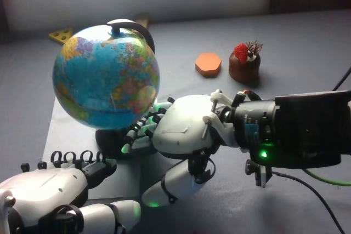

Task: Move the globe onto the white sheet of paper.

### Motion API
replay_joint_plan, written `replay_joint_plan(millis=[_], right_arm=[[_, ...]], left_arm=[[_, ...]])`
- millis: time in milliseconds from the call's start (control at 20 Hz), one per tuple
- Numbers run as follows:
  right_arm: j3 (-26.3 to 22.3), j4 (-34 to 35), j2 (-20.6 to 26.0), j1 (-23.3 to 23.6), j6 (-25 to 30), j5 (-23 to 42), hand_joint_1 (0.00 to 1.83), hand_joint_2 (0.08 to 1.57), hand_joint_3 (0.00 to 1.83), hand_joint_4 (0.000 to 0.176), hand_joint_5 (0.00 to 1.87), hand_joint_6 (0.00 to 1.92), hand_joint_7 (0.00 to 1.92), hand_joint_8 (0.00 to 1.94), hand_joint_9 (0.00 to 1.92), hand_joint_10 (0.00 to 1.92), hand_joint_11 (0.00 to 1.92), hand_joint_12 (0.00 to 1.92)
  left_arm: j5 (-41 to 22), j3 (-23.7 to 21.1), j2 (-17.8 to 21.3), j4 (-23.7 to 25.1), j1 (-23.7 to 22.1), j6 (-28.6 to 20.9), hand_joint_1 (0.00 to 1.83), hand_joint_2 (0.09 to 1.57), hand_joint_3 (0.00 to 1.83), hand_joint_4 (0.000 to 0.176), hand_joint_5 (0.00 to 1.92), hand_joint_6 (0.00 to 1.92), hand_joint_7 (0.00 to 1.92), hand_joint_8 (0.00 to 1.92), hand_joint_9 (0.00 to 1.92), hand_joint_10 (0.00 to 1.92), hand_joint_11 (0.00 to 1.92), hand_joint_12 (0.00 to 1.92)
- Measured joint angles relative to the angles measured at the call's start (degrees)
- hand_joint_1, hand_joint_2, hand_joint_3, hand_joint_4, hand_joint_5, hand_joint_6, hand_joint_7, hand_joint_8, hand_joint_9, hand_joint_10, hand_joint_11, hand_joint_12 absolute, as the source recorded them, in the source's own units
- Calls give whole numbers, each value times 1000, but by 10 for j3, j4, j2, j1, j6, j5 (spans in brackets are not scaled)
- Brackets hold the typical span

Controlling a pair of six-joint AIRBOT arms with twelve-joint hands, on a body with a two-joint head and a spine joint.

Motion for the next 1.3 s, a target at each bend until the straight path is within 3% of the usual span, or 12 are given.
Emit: replay_joint_plan(millis=[850, 1300], right_arm=[[3, -2, -23, 13, 5, -38, 24, 1145, 0, 0, 259, 10, 231, 3, 212, 5, 0, 535], [-39, 3, 18, 26, 9, -63, 19, 1143, 0, 0, 239, 0, 239, 5, 214, 5, 0, 531]], left_arm=[[3, 4, 0, -17, 0, -3, 0, 1221, 0, 0, 84, 0, 81, 0, 68, 0, 0, 22], [0, -13, 0, -77, -16, 15, 0, 1221, 0, 0, 87, 1, 83, 0, 64, 0, 5, 8]])
